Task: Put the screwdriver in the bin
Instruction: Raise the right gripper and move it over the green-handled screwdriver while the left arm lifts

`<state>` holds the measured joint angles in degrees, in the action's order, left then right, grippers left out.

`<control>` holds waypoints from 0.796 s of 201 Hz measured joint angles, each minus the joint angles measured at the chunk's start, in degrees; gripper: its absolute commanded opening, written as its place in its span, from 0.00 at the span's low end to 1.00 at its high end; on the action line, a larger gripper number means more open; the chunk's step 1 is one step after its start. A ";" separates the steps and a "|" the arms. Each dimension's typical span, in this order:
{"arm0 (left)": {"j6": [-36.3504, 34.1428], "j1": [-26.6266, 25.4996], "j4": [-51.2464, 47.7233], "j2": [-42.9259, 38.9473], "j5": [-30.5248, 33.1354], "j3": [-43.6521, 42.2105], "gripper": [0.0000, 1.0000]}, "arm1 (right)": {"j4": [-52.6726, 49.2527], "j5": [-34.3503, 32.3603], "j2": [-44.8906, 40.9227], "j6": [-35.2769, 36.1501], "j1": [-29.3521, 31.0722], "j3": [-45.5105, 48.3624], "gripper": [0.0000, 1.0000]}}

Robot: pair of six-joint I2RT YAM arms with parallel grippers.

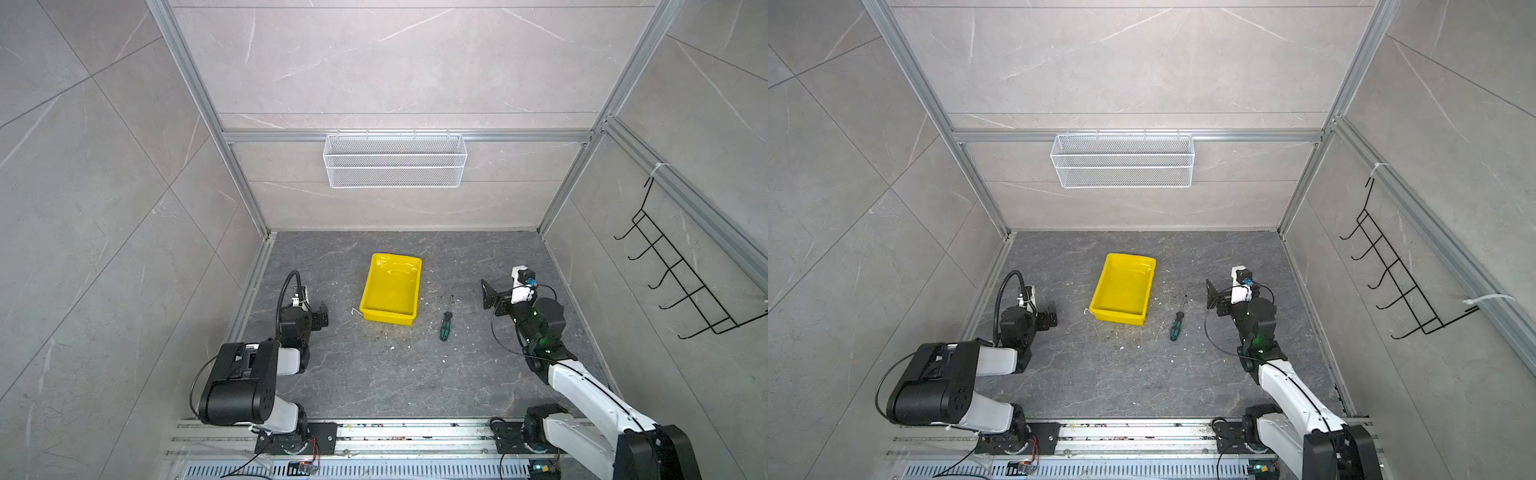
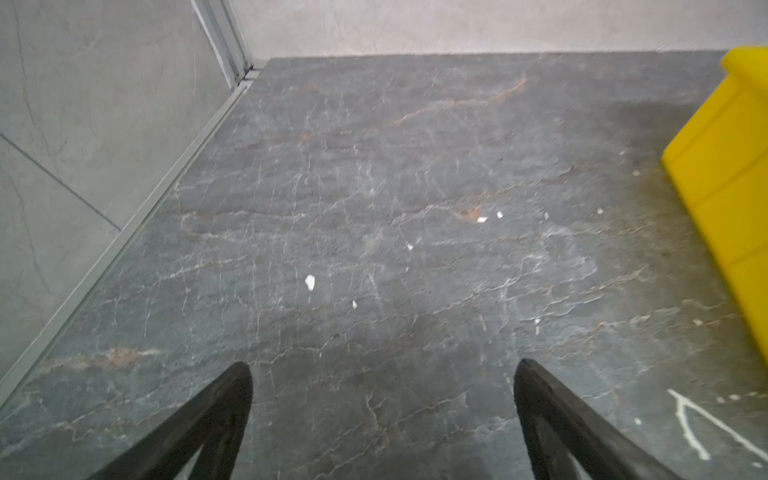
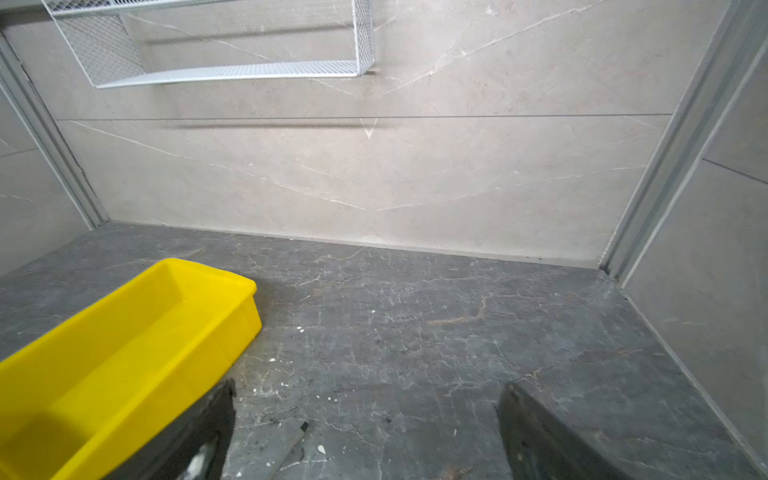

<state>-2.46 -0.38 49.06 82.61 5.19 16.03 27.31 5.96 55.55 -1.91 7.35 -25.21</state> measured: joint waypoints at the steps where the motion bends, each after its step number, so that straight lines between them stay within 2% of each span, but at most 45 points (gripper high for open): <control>1: -0.04 0.00 -0.15 -0.22 -0.07 0.00 1.00 | -0.87 0.09 -0.20 -0.15 0.02 -0.50 0.99; 29: -0.04 -1.29 -13.68 -13.20 -2.67 3.48 1.00 | -20.37 -0.37 -3.21 -3.19 0.00 -13.81 0.99; 62: 5.62 -8.50 -29.20 -26.53 -6.58 14.82 1.00 | -31.78 1.90 -3.21 -7.04 0.00 -22.60 0.99; 77: 8.74 -11.69 -33.44 -30.47 -6.93 18.25 1.00 | -35.60 1.42 -1.57 -11.63 0.02 -23.78 0.99; 89: 11.26 -13.51 -37.59 -33.18 -6.58 19.85 1.00 | -39.60 -1.25 1.16 -17.94 0.02 -24.76 1.00; 102: 14.23 -13.99 -44.28 -35.34 -4.52 21.11 1.00 | -43.87 -3.06 5.99 -23.67 -0.66 -26.14 0.99; 129: 18.58 -13.99 -57.35 -37.33 2.43 21.79 1.00 | -50.49 -5.81 16.68 -29.70 -1.79 -29.14 0.99; 160: 24.68 -13.79 -65.31 -38.14 10.67 16.24 1.00 | -48.92 -5.73 17.27 -33.27 -1.79 -25.51 0.99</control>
<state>22.22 -14.17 -16.25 44.47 15.86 32.27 -21.61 0.23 72.82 -35.18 5.56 -50.72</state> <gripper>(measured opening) 0.997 0.992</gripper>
